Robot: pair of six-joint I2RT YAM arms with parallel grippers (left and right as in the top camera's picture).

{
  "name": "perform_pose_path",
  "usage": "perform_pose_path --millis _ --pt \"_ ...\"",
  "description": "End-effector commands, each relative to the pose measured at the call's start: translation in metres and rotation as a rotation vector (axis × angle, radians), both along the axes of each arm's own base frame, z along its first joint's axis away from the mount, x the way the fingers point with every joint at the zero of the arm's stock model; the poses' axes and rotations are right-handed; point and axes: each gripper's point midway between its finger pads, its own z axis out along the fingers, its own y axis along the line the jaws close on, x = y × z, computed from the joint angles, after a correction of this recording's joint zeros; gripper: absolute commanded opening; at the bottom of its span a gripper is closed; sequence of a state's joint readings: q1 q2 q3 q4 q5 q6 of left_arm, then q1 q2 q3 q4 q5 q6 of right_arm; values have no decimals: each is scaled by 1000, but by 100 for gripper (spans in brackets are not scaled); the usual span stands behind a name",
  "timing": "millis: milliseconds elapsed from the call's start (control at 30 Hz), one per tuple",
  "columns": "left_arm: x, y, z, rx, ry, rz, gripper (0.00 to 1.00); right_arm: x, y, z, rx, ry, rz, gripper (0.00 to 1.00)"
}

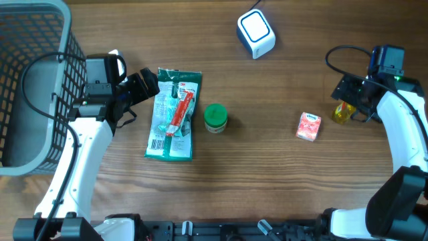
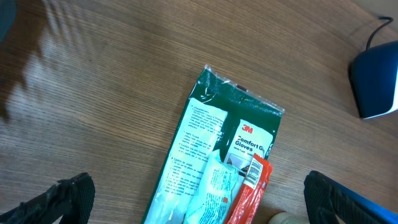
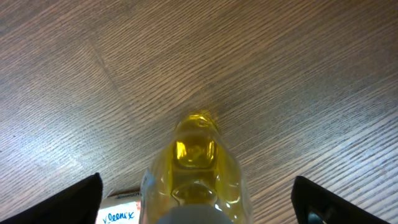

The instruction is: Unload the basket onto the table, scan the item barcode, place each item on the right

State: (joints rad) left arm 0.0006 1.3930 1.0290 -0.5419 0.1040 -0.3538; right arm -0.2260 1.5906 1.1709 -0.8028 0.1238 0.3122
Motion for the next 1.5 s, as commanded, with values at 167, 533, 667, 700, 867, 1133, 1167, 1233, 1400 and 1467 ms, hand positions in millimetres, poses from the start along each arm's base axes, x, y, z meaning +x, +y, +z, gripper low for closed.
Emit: perform_pose_path --millis 167,533,667,700,867,1133,1167,1233,1400,1467 --pt "4 0 12 -5 -33 -7 100 12 -6 60 -53 -95 29 100" --pt "4 0 12 -5 -33 -7 100 -3 45 138 131 -274 181 100" --pt "4 0 12 -5 -33 -7 100 -12 82 137 308 -260 274 100" --pt "4 0 12 -5 -33 -7 100 -13 87 137 316 -259 302 100" --pt "4 0 12 -5 -33 -7 100 -14 109 136 326 -245 373 100" --pt "4 0 12 -5 -33 -7 100 -17 134 134 296 -216 465 100" --pt "4 0 12 -5 -33 -7 100 -17 138 133 298 -213 477 100" --pt "4 0 12 -5 -33 -7 100 -19 146 133 302 -207 502 100" --pt "4 0 12 -5 -33 -7 100 -25 164 132 311 -187 555 100" --pt "4 0 12 -5 -33 -7 100 -28 168 130 315 -172 562 100"
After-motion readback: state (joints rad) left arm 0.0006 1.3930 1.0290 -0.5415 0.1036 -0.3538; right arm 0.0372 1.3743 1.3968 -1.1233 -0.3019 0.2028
